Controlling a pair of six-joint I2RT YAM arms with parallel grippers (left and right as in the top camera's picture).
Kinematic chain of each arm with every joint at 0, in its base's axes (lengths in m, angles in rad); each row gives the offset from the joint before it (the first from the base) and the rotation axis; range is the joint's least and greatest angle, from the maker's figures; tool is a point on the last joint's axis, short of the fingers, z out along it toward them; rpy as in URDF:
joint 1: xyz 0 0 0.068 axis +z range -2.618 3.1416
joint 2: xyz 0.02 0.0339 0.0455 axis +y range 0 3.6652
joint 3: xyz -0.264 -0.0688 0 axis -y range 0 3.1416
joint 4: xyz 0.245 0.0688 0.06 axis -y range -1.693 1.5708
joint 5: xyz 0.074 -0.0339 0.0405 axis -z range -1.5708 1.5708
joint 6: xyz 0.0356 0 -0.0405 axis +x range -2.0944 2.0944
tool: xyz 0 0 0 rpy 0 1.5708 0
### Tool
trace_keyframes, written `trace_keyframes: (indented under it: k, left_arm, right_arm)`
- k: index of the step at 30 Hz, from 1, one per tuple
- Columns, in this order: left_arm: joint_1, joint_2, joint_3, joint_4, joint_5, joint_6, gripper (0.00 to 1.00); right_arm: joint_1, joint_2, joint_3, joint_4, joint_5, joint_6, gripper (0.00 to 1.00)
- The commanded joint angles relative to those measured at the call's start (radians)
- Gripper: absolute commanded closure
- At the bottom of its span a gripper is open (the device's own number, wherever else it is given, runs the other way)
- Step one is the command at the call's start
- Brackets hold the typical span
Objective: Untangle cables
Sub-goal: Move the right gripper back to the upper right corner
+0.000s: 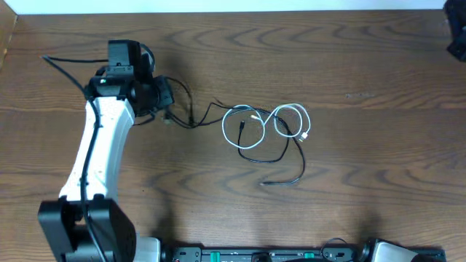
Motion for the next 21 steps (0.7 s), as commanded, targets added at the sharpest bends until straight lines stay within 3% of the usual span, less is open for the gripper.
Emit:
trace_keyframes:
  k: [1, 6, 8, 12, 14, 21]
  left_arm:
    - [-0.003, 0.011, 0.009, 0.009, 0.066, 0.098, 0.92]
    - [-0.008, -0.023, 0.011, 0.044, 0.249, 0.156, 0.92]
    - [-0.008, -0.044, 0.014, 0.051, 0.333, 0.155, 0.83]
    - [-0.01, -0.088, 0.016, 0.047, 0.451, 0.155, 0.47]
    - [-0.014, -0.103, 0.016, 0.032, 0.462, 0.155, 0.34]
    - [-0.105, -0.112, 0.016, -0.021, 0.438, 0.177, 0.28]
  right_arm:
    - [0.009, 0.028, 0.01, -0.054, -0.021, -0.032, 0.95]
    - [0.09, 0.106, 0.009, -0.164, -0.02, -0.149, 0.47]
    - [0.117, 0.142, 0.009, -0.203, -0.02, -0.195, 0.38]
    - [0.161, 0.228, 0.009, -0.269, -0.02, -0.264, 0.31]
    - [0.18, 0.273, 0.009, -0.301, -0.019, -0.303, 0.26]
    - [0.243, 0.428, 0.009, -0.36, 0.021, -0.311, 0.26]
